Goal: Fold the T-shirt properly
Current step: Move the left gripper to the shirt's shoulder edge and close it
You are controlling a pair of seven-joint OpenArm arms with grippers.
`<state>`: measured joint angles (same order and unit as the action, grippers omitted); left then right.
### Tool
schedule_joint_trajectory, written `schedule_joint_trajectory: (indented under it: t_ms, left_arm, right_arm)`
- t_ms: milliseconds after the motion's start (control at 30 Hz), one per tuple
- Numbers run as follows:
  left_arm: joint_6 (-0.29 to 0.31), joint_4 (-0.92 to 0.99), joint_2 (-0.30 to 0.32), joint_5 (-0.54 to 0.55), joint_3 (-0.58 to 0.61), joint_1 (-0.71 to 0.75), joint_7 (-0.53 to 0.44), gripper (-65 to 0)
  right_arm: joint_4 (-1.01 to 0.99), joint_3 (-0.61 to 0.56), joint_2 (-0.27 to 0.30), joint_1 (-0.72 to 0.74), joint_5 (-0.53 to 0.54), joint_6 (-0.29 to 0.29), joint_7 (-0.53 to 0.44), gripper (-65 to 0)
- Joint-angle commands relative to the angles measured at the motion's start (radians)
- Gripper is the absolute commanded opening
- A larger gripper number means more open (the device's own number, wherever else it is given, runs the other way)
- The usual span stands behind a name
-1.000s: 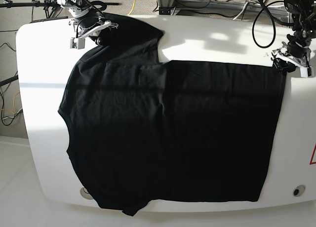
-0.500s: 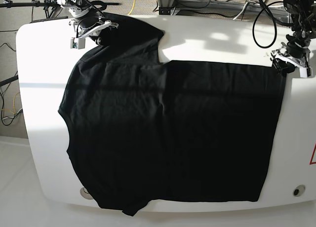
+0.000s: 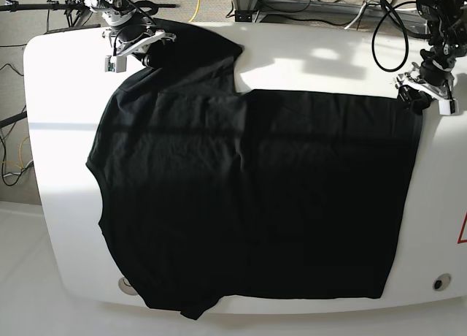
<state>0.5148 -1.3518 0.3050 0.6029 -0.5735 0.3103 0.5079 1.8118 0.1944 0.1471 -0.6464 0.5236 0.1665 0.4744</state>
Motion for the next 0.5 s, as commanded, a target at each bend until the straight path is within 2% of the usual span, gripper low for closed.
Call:
schedule_joint_trajectory:
  t_ms: [0, 133, 333, 400, 467]
  left_arm:
    - [0.001, -0.003, 0.011, -0.002, 0.000, -0.003, 0.009, -28.1]
    - [0.015, -0.002, 0.010, -0.008, 0.001, -0.012, 0.022, -31.7]
    - [0.026, 0.003, 0.009, -0.014, 0.001, -0.011, 0.032, -50.3]
    - [0.024, 0.009, 0.006, -0.019, 0.007, -0.009, 0.026, -60.7]
    - [0.025, 0.008, 0.005, -0.021, 0.008, -0.009, 0.018, -63.2]
  right_arm:
    - [0.002, -0.002, 0.005, -0.012, -0.013, 0.002, 0.030, -64.4]
    - [0.003, -0.005, 0.002, -0.012, -0.015, -0.001, 0.031, -64.3]
    - [0.006, -0.003, 0.000, -0.012, -0.013, 0.002, 0.027, -64.4]
    - [0.007, 0.004, -0.001, -0.009, -0.017, 0.008, 0.025, -64.8]
    - [0.008, 0.005, -0.001, -0.009, -0.017, 0.009, 0.024, -64.9]
